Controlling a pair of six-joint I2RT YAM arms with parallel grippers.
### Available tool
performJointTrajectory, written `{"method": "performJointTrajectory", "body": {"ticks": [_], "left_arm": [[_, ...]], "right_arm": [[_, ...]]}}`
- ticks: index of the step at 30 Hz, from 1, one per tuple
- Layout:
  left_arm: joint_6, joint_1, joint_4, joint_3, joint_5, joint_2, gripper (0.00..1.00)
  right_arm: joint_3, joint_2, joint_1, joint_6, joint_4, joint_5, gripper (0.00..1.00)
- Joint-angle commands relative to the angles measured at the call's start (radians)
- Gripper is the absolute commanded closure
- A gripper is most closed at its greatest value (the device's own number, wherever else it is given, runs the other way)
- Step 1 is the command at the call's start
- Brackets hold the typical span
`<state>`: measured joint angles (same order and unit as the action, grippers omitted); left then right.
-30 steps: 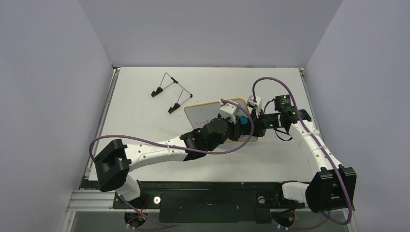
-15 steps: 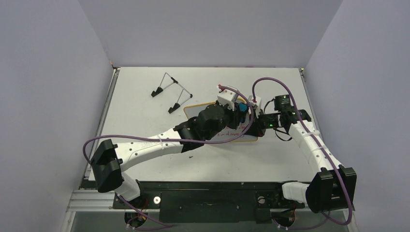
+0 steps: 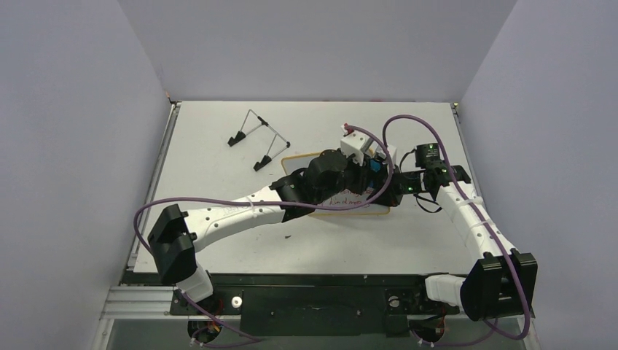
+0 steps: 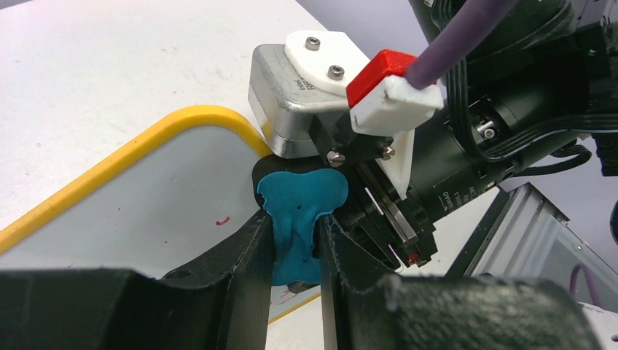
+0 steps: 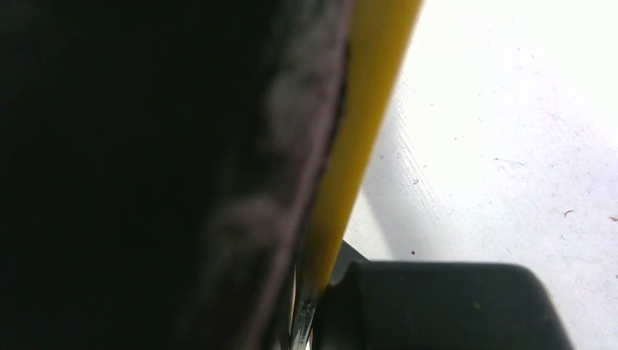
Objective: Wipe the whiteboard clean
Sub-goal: Erase the center of the board with the whiteboard.
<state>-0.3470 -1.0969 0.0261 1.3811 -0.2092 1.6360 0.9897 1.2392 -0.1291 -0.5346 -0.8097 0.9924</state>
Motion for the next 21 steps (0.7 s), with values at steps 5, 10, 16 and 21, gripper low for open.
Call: {"method": "performJointTrajectory", "body": {"ticks": [5,10,16,21], "left_arm": [[-0.053,0.011,-0.01,-0.013,0.154,0.025,1.0],[-0.075,0.029,-0.024,-0.078,0.155,0.003,1.0],[-0.057,0.057,-0.118,-0.116,0.047,-0.042,1.0],[-0.025,0.063,-0.153,-0.101,-0.171,-0.069,1.0]], "right_arm": [[0.008,-0.036,-0.034,-0.08,0.018,0.084,1.0],[0.008,-0.036,-0.033,-0.081,0.018,0.084,1.0],[0.008,-0.037,-0.033,-0.08,0.018,0.084,1.0],[0.007,-0.035,-0.034,-0.08,0.018,0.086,1.0]]}}
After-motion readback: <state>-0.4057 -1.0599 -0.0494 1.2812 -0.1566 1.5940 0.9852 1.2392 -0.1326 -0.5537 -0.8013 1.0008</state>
